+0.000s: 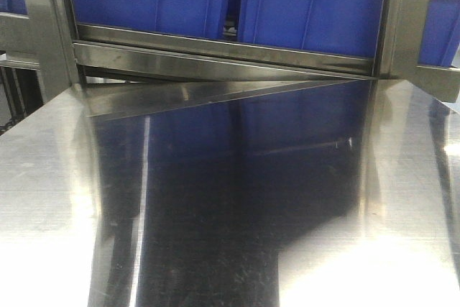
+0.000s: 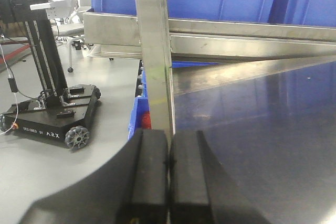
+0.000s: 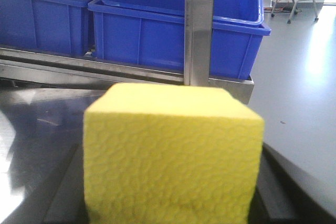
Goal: Place yellow foam block on left shelf second layer
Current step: 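Hold the cube in the right gripper while the base backs away, then drive the base down the aisle carrying the cube in the right gripper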
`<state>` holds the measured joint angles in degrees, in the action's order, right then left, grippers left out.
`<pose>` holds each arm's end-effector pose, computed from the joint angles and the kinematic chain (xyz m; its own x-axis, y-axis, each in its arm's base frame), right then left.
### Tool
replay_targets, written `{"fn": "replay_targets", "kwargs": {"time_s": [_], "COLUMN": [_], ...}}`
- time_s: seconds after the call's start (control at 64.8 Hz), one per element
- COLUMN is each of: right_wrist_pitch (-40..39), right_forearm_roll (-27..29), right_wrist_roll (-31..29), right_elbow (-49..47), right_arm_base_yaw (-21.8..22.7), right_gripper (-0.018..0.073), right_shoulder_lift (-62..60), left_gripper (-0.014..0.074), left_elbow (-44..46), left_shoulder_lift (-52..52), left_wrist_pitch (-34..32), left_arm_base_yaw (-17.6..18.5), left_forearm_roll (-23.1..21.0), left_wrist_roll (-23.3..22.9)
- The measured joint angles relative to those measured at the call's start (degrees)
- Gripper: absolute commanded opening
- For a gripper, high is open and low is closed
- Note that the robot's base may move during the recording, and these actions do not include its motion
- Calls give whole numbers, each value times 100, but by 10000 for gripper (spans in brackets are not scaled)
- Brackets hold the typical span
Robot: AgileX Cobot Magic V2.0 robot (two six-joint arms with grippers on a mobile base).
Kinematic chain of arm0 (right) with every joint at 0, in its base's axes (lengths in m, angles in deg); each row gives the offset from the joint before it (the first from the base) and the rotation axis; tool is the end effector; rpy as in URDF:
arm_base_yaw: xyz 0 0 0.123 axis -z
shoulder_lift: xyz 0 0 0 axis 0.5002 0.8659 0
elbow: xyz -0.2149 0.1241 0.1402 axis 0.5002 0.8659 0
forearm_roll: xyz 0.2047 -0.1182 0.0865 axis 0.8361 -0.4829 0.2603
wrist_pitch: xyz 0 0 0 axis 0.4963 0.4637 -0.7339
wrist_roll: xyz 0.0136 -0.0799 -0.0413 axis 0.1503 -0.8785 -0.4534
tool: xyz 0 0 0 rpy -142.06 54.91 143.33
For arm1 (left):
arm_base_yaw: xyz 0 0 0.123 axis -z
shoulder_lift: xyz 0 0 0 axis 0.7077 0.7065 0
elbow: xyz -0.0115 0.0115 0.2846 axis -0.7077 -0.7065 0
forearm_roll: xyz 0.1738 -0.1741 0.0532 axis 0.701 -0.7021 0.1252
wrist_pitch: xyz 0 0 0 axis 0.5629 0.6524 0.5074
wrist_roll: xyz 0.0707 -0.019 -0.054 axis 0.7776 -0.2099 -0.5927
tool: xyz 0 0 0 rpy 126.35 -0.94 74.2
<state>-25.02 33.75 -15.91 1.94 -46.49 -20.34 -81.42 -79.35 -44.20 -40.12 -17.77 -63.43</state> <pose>0.0091 -0.0136 0.3172 -0.0884 0.0433 -0.9951 -0.1094 0.9926 0.0529 0.0559 -0.0021 0.2001 -0.0384 0.0307 -0.9988 0.0572 0.9980 0.0285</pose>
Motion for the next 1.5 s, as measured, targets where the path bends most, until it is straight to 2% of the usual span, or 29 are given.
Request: {"fn": "replay_targets", "kwargs": {"time_s": [1.497], "right_wrist_pitch": [99], "right_forearm_roll": [-14], "right_wrist_roll": [-13], "right_elbow": [12], "right_arm_base_yaw": [0], "right_gripper": [351], "right_shoulder_lift": [-3], "left_gripper": [136], "left_elbow": [0], "left_shoulder_lift": [0], "left_wrist_pitch": [0], "left_arm_base_yaw": [0], "left_forearm_roll": [0], "left_wrist_roll": [0]}}
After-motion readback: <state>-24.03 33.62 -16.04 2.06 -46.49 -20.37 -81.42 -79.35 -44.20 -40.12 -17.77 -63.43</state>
